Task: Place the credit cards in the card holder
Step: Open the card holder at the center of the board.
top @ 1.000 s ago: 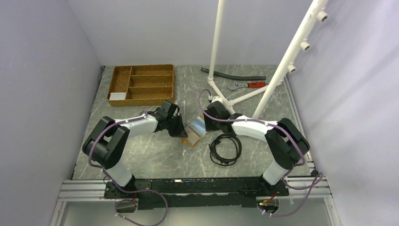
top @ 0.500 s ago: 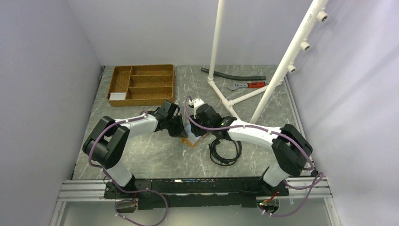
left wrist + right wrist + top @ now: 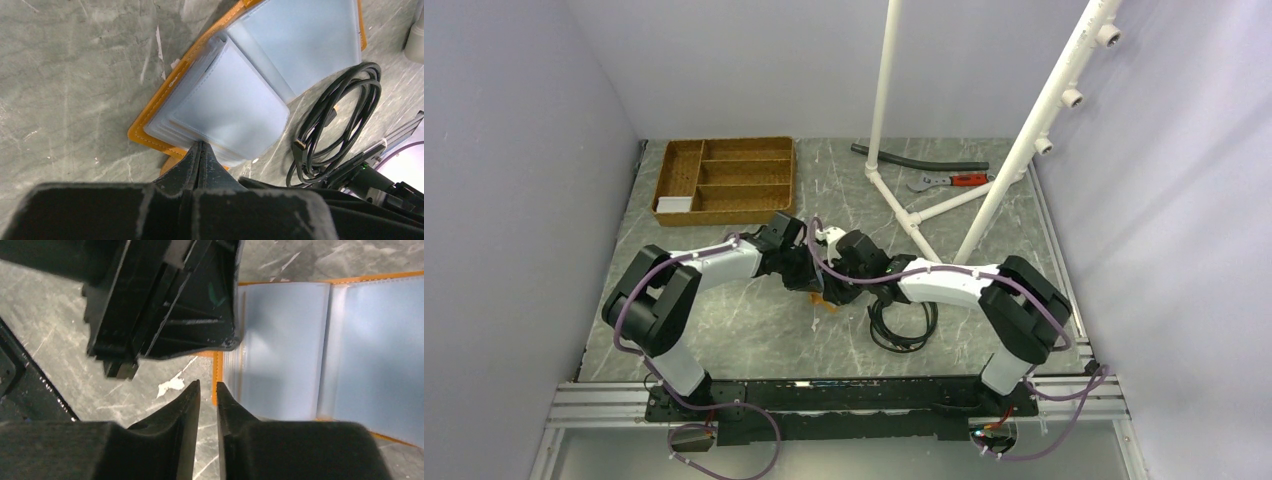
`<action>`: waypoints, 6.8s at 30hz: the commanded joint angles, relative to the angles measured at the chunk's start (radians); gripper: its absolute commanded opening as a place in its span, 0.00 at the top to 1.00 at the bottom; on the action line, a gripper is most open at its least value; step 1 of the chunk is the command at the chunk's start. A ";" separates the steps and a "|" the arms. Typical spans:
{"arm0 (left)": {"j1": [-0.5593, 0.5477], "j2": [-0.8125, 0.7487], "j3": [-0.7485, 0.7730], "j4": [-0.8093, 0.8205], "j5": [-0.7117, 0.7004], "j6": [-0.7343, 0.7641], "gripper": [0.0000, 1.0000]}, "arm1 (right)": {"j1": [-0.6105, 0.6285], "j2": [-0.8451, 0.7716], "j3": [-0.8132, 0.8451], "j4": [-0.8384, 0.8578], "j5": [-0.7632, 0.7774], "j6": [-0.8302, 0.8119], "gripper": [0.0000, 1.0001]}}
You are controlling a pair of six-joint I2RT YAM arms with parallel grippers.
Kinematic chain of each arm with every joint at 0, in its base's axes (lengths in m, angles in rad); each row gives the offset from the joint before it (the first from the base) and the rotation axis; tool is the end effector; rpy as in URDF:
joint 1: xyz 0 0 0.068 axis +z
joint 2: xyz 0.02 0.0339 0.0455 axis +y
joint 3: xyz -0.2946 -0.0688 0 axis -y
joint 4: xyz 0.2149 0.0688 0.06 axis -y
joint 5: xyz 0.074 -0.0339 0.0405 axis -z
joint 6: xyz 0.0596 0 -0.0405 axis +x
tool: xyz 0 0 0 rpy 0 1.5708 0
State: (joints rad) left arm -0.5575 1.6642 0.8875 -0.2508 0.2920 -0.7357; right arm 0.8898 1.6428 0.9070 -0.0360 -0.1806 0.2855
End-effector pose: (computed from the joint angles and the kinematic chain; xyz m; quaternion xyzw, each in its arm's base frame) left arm 0.2545 -0.1789 0.1868 -0.0459 0.9528 -0.2718 0.1274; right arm 0.2031 0.2677 0.2151 -0.3065 0.8655 0.2839 0.2763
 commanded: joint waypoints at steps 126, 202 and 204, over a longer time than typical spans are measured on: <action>0.001 0.176 0.071 -0.169 -0.115 0.026 1.00 | -0.115 0.072 0.065 -0.211 0.539 0.081 0.43; 0.077 0.243 0.144 -0.039 0.172 -0.082 1.00 | -0.351 0.067 -0.164 0.213 -0.117 0.192 1.00; 0.079 0.254 0.143 -0.038 0.172 -0.062 0.99 | -0.350 0.059 -0.161 0.206 -0.122 0.181 1.00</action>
State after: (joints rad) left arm -0.4866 1.9129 1.0676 -0.2043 0.5198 -0.8753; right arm 0.5484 1.7153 0.7479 0.2260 -0.3546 0.4911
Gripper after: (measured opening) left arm 0.009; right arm 0.007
